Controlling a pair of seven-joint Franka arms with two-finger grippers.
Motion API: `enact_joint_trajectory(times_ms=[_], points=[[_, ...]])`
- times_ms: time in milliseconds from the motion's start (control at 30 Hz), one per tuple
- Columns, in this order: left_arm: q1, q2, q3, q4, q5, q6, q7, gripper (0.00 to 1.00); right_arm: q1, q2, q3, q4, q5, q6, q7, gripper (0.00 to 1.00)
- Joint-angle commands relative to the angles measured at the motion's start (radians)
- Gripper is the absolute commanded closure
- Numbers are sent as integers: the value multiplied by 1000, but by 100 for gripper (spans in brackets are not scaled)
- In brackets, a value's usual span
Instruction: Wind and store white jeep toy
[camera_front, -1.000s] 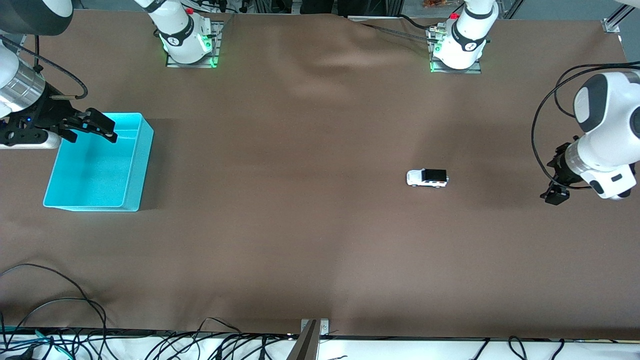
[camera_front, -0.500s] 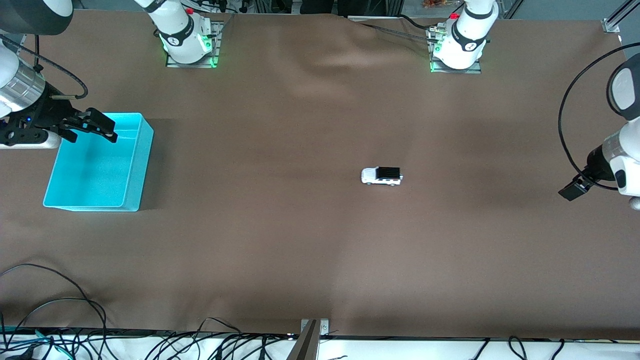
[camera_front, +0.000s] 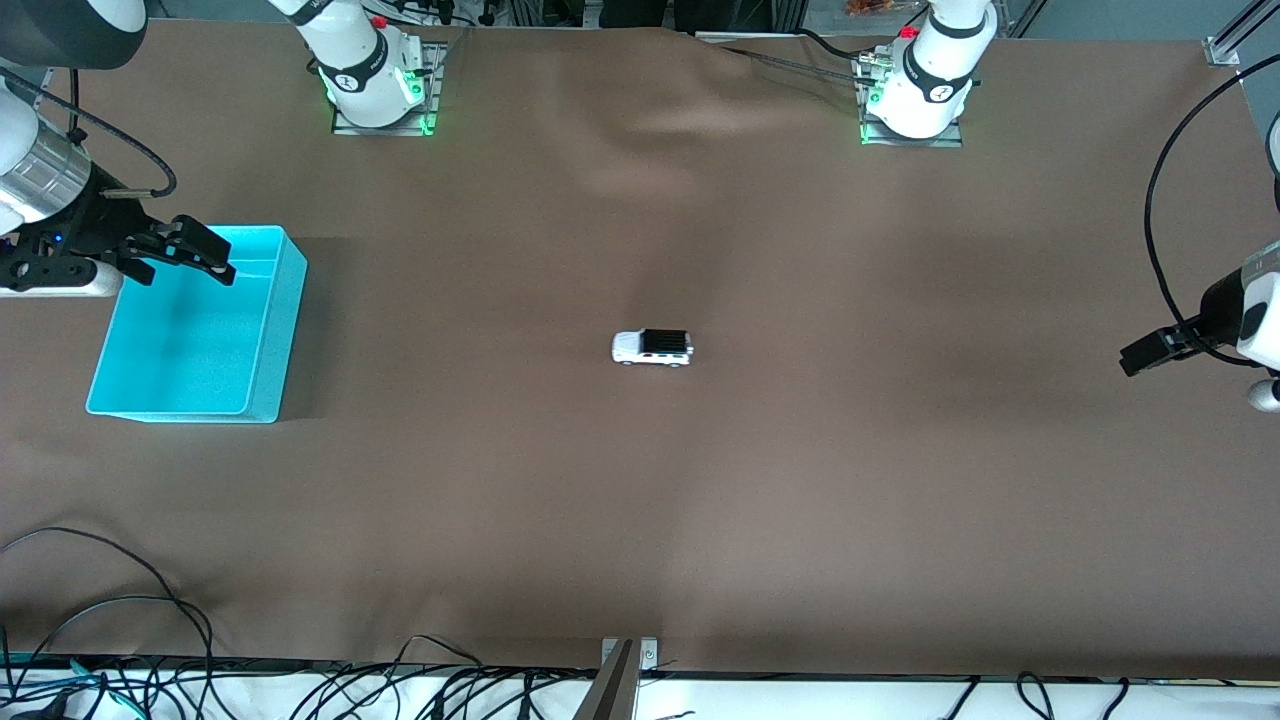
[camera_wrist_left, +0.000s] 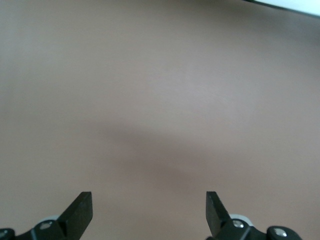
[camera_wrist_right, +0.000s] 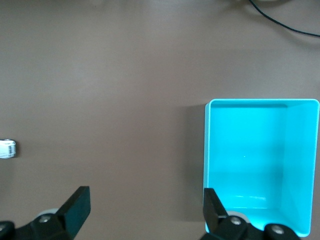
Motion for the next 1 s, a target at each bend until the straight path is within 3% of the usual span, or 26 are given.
enact_joint_trajectory(times_ms=[0,267,700,967], points=[[0,-1,2,23,-65,-31,171,0,2,-3,2,14,-1,-11,3,0],[4,-42,5,6,-116,-43,323,0,2,-1,1,14,-1,-12,-2,0],[7,-125,-15,-69,-133,-83,326,0,2,-4,-1,14,-1,-14,-13,0],[7,-119,-15,-69,-142,-81,320,0,2,-6,-5,32,-2,-52,-20,0]])
